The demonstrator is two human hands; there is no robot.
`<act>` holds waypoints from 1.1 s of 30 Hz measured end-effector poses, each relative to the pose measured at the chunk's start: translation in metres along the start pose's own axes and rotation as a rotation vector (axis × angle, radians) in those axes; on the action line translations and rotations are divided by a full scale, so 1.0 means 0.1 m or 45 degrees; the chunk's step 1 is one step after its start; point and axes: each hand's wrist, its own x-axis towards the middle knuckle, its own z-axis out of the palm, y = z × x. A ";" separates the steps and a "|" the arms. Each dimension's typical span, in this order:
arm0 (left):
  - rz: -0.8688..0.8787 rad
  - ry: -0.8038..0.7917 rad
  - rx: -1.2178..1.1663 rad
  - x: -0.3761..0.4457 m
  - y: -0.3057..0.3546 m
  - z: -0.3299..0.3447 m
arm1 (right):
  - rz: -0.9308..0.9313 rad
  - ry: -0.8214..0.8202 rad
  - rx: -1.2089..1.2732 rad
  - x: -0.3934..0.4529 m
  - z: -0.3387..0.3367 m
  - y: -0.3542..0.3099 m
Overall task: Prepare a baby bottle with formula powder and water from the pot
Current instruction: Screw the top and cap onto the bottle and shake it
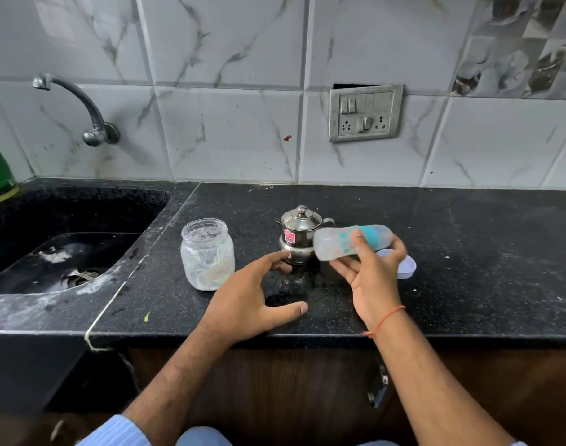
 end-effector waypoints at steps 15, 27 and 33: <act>-0.030 0.004 -0.013 0.01 -0.01 0.02 | 0.074 -0.021 -0.006 0.00 0.01 -0.02; -0.006 0.023 0.026 0.02 -0.03 0.01 | 0.009 -0.158 -0.238 -0.10 0.05 0.06; -0.011 0.012 0.040 0.02 -0.04 0.02 | 0.033 -0.270 -0.308 -0.11 0.05 0.05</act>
